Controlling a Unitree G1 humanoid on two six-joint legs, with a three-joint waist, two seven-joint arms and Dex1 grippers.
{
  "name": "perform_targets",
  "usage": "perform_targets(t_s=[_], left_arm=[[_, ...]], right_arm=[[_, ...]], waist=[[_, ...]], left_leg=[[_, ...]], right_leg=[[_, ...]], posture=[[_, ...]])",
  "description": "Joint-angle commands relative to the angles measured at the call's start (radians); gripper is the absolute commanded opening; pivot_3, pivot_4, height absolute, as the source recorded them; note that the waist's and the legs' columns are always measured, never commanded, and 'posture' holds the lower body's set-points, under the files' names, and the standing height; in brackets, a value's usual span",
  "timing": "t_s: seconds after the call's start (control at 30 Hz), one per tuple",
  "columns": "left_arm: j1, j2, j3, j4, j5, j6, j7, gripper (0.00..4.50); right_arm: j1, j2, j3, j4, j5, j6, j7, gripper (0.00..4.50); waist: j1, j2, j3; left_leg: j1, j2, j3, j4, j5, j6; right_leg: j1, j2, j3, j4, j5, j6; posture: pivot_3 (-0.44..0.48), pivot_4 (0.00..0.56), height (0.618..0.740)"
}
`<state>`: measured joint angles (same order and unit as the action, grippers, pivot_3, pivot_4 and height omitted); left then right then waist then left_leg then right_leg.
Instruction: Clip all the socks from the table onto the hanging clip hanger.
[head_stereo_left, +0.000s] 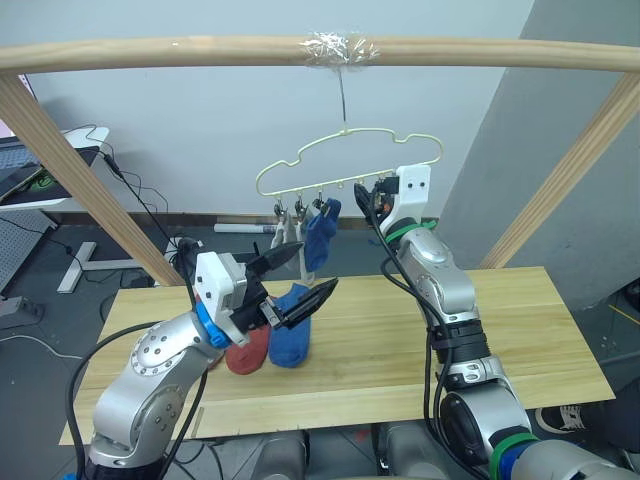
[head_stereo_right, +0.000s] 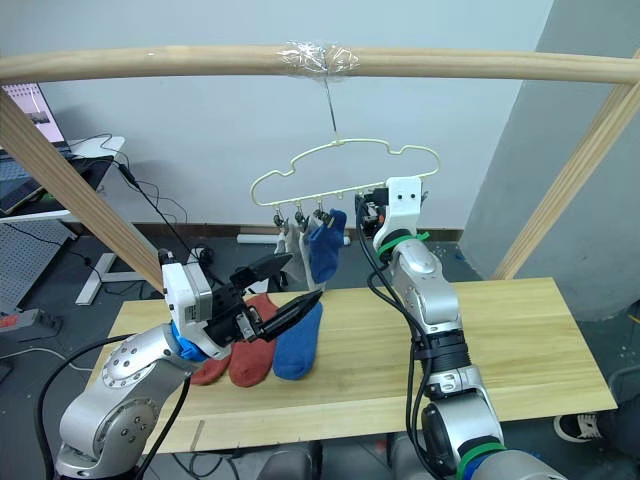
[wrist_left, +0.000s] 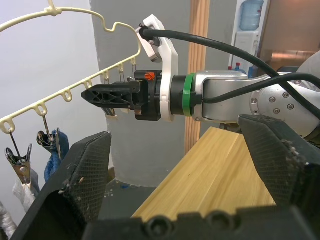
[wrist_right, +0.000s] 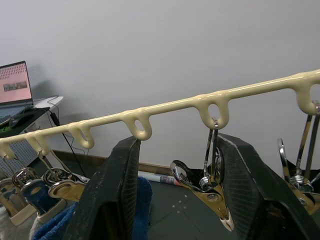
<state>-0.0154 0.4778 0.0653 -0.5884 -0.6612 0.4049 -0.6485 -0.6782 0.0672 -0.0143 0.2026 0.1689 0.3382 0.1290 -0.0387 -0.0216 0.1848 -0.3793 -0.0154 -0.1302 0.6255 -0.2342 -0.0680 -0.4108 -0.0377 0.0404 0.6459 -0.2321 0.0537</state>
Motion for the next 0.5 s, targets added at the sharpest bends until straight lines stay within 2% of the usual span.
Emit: perform_targets(t_s=[0.03,0.07,0.13,0.27,0.33,0.4,0.5], left_arm=[[-0.013,-0.003,-0.005,-0.031,-0.012,-0.009,-0.005,4.5],[-0.013,-0.003,-0.005,-0.03,-0.012,-0.009,-0.006,4.5],[-0.011,-0.004,-0.006,-0.032,-0.012,-0.009,-0.006,4.5],[-0.011,-0.006,-0.008,-0.03,-0.012,-0.01,-0.006,4.5],[-0.011,-0.007,-0.007,-0.029,-0.012,-0.009,-0.005,4.5],[-0.012,-0.007,-0.006,-0.027,-0.012,-0.009,-0.004,4.5],[-0.015,-0.009,-0.004,-0.022,-0.012,-0.005,0.001,4.5]], right_arm=[[-0.016,0.004,0.004,-0.021,0.009,-0.007,0.008,2.39],[-0.016,0.004,0.004,-0.021,0.009,-0.006,0.008,2.39],[-0.014,0.002,0.006,-0.023,0.009,-0.003,0.01,2.01],[-0.011,-0.004,0.01,-0.019,0.007,0.003,0.016,0.79],[-0.007,-0.007,0.012,-0.021,0.006,0.008,0.018,0.33],[-0.002,-0.011,0.012,-0.024,0.006,0.012,0.02,0.03],[0.003,-0.022,0.007,-0.029,0.006,0.017,0.024,0.03]], waist=[[0.0,0.0,0.0],[0.0,0.0,0.0],[0.0,0.0,0.0],[0.0,0.0,0.0],[0.0,0.0,0.0],[0.0,0.0,0.0],[0.0,0.0,0.0]], left_leg=[[0.0,0.0,0.0,0.0,0.0,0.0],[0.0,0.0,0.0,0.0,0.0,0.0],[0.0,0.0,0.0,0.0,0.0,0.0],[0.0,0.0,0.0,0.0,0.0,0.0],[0.0,0.0,0.0,0.0,0.0,0.0],[0.0,0.0,0.0,0.0,0.0,0.0],[0.0,0.0,0.0,0.0,0.0,0.0]], right_leg=[[0.0,0.0,0.0,0.0,0.0,0.0],[0.0,0.0,0.0,0.0,0.0,0.0],[0.0,0.0,0.0,0.0,0.0,0.0],[0.0,0.0,0.0,0.0,0.0,0.0],[0.0,0.0,0.0,0.0,0.0,0.0],[0.0,0.0,0.0,0.0,0.0,0.0],[0.0,0.0,0.0,0.0,0.0,0.0]], posture=[[0.036,0.143,0.74],[0.036,0.143,0.74],[0.034,0.138,0.74],[0.034,0.134,0.74],[0.034,0.134,0.74],[0.034,0.134,0.74],[0.034,0.134,0.74]])
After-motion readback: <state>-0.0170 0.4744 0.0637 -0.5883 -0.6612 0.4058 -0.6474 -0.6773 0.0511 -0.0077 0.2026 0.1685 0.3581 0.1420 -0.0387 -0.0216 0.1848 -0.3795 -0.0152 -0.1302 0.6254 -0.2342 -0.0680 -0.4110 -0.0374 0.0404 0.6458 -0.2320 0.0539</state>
